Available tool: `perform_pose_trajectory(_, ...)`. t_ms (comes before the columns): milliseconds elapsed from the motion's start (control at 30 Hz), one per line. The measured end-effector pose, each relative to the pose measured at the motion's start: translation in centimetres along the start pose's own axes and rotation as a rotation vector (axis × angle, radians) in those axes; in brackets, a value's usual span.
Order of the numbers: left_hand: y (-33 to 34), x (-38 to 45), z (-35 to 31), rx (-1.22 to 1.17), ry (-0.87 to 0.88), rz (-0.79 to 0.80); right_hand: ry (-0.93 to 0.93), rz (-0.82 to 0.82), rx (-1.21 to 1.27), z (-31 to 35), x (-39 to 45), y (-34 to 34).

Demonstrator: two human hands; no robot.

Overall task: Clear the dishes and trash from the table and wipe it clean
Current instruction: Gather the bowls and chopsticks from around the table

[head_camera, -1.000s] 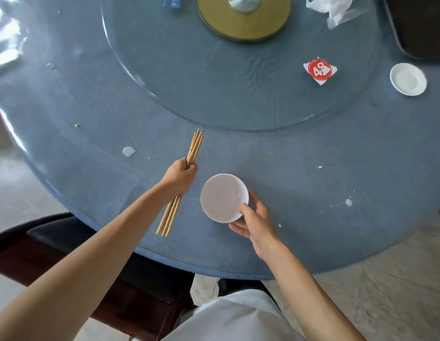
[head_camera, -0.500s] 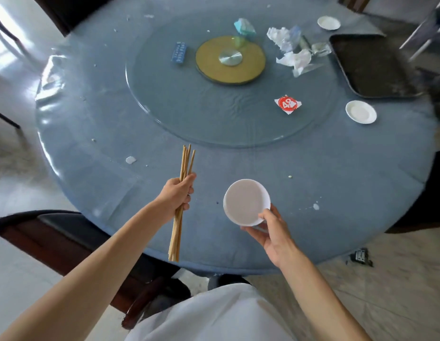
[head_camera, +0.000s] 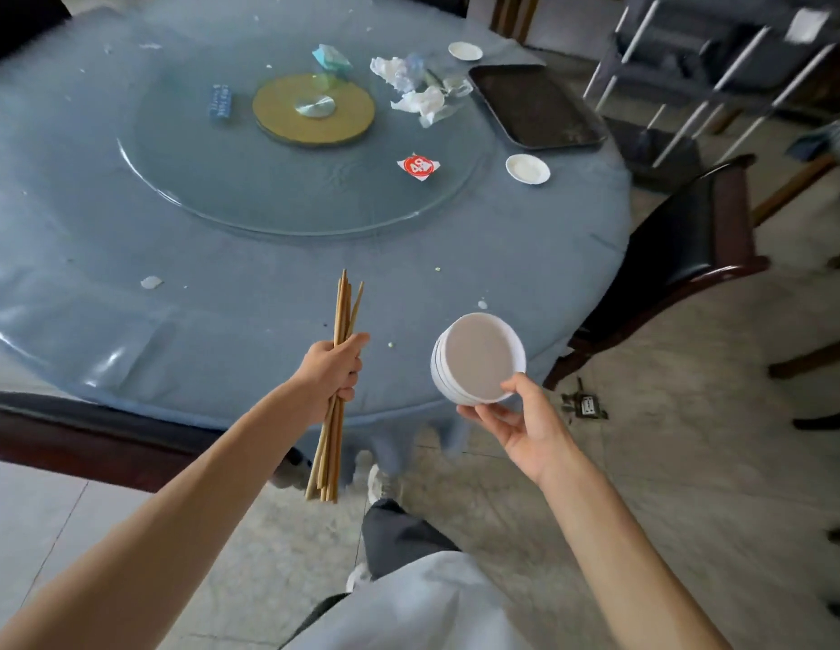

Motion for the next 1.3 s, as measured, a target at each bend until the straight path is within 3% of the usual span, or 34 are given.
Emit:
perform_pose_trajectory(267, 12.4, -3.4, 0.2, 0.165, 0.070, 0.163, -0.138, -0.092, 0.146, 4.9, -5.8, -10.2)
perform_pose_trajectory(533, 28.3, -5.0, -0.7, 0.251, 0.068, 0.336, -0.184, -0.169, 0.274, 11.2, -6.3, -22.1)
perform_pose_trajectory(933, 56.2, -5.0, -0.8, 0.075, -0.104, 0.549, -0.235, -0.252, 0.283, 27.0, -4.5, -41.3)
perform_pose_trajectory(1300, 73.3, -0.3, -3.4, 0.065, -0.243, 0.562, -0.222, -0.295, 0.330, 41.2, 0.4, -51.0)
Point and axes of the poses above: each hand's wrist, its own x-axis towards the middle knuckle, its own y-axis out of the palm, z = x × y, the point moved 5 cm from there along x, towards the middle knuckle, and after that the axes turned 11 degrees about x, right-handed, at the moved point
